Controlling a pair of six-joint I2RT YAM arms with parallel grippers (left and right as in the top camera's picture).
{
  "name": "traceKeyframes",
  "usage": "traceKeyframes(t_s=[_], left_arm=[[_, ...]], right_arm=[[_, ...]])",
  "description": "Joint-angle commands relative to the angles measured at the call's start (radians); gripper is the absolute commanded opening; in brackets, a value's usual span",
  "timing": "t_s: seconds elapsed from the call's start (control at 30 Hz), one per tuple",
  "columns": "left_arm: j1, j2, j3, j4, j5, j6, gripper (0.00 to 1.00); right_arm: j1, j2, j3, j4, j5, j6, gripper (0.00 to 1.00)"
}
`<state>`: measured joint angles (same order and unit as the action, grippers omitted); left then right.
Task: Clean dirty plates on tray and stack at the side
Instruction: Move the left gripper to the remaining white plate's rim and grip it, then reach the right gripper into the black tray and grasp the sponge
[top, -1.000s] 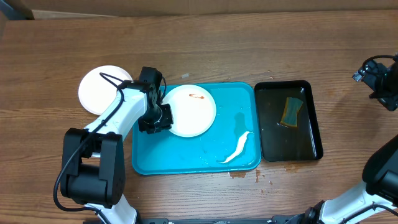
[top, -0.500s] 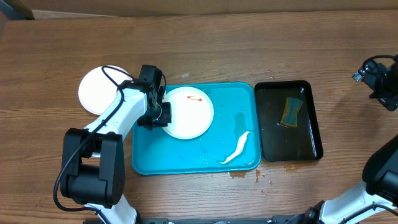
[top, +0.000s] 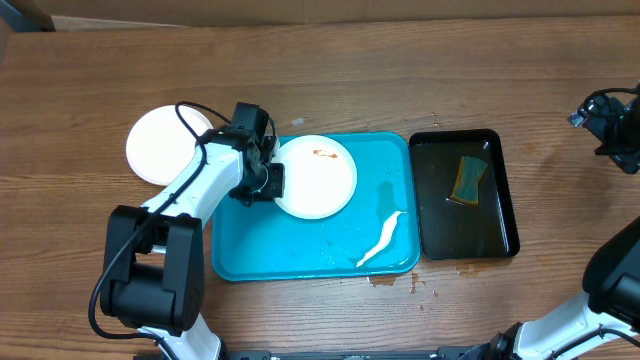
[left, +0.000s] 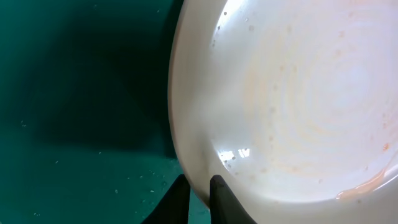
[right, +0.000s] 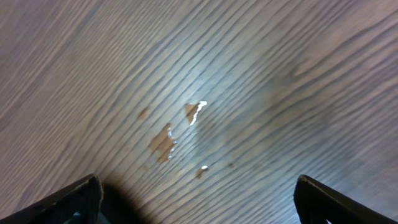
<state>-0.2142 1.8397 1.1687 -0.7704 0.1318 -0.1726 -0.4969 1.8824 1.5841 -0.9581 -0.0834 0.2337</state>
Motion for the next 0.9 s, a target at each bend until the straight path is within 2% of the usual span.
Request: traceKeyframes(t_s=[0.0, 0.07, 0.2, 0.33, 0.43, 0.6, 0.73, 0.77, 0.87], left_arm=[[-0.018, 0.011, -0.008, 0.012, 0.014, 0.038, 0.13], [-0.023, 0.011, -0.009, 0.005, 0.014, -0.002, 0.19], [-0.023, 0.013, -0.011, -0.023, 0.016, -0.158, 0.23], [-0.023, 0.018, -0.029, -0.009, 0.015, -0.206, 0.21], [-0.023, 0.025, -0.042, 0.012, 0.014, -0.205, 0.16], [-0.023, 0.037, -0.045, 0.038, 0.014, -0.166, 0.14], [-0.022, 0.037, -0.045, 0.043, 0.01, -0.088, 0.1], [-0.022, 0.037, -0.045, 0.041, -0.006, -0.072, 0.05], [-0.022, 0.037, -0.045, 0.029, -0.075, -0.014, 0.04]], right_arm=[[-0.002, -0.008, 0.028, -0.006, -0.18, -0.103, 1.0], [0.007, -0.008, 0.028, -0.018, -0.268, -0.161, 0.9], [0.046, -0.008, 0.027, -0.058, -0.266, -0.188, 0.78], [0.103, -0.008, 0.027, -0.127, -0.266, -0.238, 0.73], [0.159, -0.008, 0.026, -0.19, -0.225, -0.238, 0.71], [0.282, -0.008, 0.01, -0.288, -0.136, -0.237, 0.71], [0.378, -0.008, -0.035, -0.319, -0.017, -0.2, 0.72], [0.399, -0.008, -0.05, -0.32, 0.018, -0.176, 0.72], [0.451, -0.008, -0.105, -0.309, 0.072, -0.129, 0.72]])
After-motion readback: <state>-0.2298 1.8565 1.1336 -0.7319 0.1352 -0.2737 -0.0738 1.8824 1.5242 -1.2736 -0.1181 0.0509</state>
